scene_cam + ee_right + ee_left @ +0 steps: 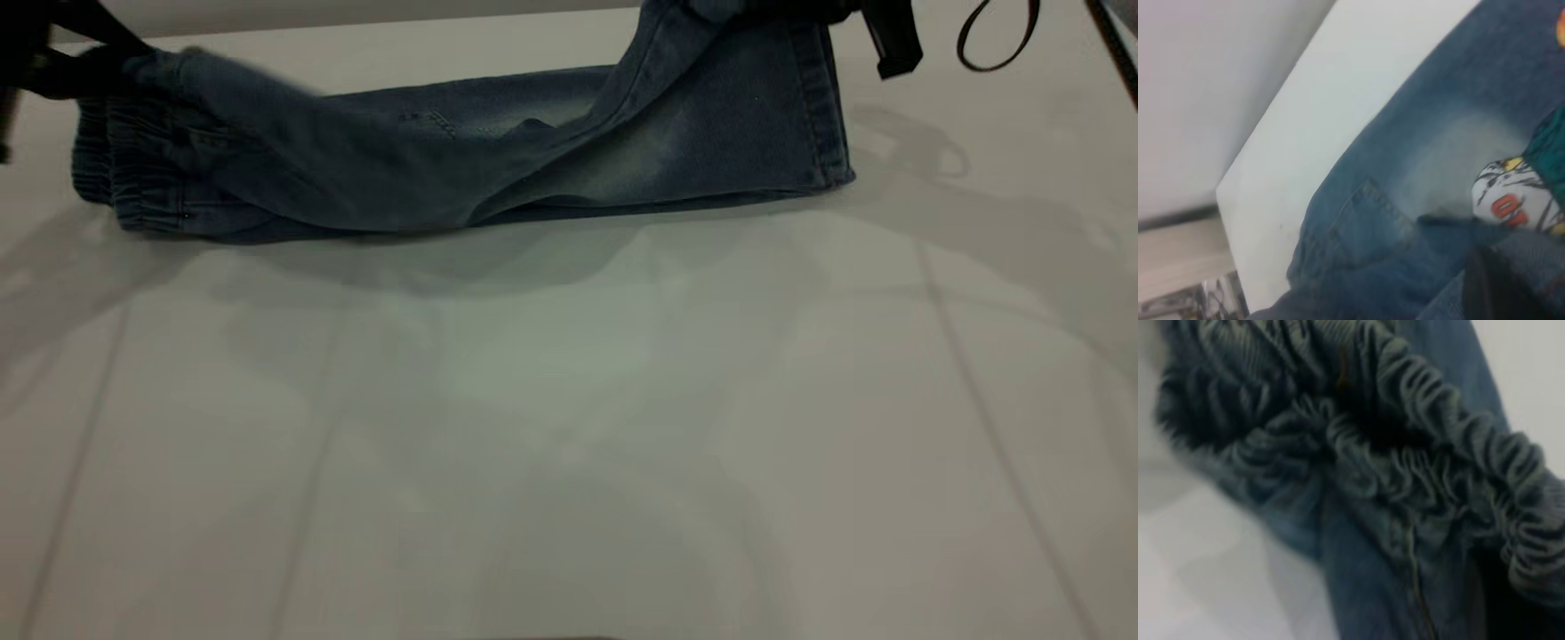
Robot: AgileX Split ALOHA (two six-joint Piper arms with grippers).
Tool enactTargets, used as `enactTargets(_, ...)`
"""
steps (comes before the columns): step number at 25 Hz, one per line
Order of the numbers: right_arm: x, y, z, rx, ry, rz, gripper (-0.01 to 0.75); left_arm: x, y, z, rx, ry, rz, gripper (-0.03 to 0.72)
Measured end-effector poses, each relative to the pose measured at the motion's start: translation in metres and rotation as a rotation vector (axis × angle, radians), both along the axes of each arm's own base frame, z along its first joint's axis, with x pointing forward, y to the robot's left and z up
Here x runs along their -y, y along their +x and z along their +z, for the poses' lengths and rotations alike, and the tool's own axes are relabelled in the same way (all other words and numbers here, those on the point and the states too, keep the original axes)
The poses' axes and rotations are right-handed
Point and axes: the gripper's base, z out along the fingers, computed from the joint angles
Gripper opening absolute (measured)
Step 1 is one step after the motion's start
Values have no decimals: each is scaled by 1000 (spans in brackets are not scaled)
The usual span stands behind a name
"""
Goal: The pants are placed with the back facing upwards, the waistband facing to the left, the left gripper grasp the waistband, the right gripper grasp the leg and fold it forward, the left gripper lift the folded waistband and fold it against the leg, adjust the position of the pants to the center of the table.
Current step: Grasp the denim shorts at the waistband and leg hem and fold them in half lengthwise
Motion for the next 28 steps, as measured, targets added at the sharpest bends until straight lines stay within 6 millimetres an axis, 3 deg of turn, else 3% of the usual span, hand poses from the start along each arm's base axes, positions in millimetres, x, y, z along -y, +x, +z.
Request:
enactTargets(9,-2,28,-29,-83,81,-79,32,-7,35,-35,31,-66,91,97)
enactTargets(22,6,41,-39,-131,61,-214,46,-12,39,-42,87,57,34,105)
enactTargets(28,8,41,-44,-156,64,-243,110,-12,39,-42,102,91,-1,157)
